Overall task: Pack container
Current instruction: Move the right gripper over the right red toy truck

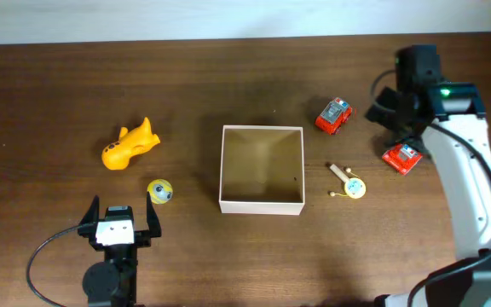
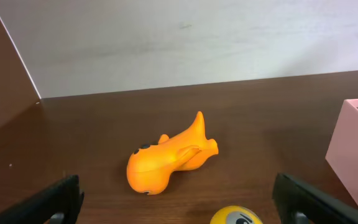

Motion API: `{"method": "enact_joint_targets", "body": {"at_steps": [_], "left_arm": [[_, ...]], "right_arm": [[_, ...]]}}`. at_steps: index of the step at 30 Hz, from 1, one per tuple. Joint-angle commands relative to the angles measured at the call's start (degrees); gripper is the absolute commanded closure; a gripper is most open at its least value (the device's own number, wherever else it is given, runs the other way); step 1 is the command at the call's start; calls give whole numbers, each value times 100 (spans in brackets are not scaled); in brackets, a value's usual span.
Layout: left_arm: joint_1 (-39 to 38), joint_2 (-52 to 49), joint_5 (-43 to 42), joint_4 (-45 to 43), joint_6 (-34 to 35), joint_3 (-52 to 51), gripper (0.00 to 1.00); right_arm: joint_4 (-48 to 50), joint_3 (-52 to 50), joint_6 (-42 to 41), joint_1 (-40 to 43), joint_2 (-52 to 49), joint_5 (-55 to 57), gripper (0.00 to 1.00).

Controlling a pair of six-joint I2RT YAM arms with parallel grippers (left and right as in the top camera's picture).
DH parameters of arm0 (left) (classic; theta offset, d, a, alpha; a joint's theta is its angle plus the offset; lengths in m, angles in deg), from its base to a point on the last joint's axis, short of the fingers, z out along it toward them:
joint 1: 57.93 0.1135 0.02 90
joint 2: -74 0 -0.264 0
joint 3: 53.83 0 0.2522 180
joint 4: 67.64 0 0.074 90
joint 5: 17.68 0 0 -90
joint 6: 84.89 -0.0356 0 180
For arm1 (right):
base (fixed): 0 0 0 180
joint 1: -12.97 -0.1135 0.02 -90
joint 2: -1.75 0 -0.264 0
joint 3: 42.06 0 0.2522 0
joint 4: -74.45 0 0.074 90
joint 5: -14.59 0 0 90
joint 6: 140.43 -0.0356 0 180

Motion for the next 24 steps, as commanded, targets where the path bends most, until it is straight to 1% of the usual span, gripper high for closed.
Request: {"method": "enact_joint_targets", "body": {"at_steps": [1,5,8,12,15,21,24], "left_arm": [[35,50,-46,13,-55,-15,1],[35,50,-44,13,-55,-15,1],[35,50,-44,13,-55,-15,1],[35,50,-46,13,-55,-15,1],[35,50,-44,13,-57,-15,1],[35,50,-44,13,-55,-15,1],[35,50,-44,13,-55,-15,1]], "right_arm": [[-284,63,-813,487,2,146,1],[-544,63,-811,960,2,-210,1],[-496,-7,-778,1150,0,-339,1],[-111,-197,-369,1117,-31,-343,1],[-33,-273,-190,1021,-90,-334,1],[39,-610,-190,942,-122,-494,1],[352,-907,-348,920,-127,-647,1]]}}
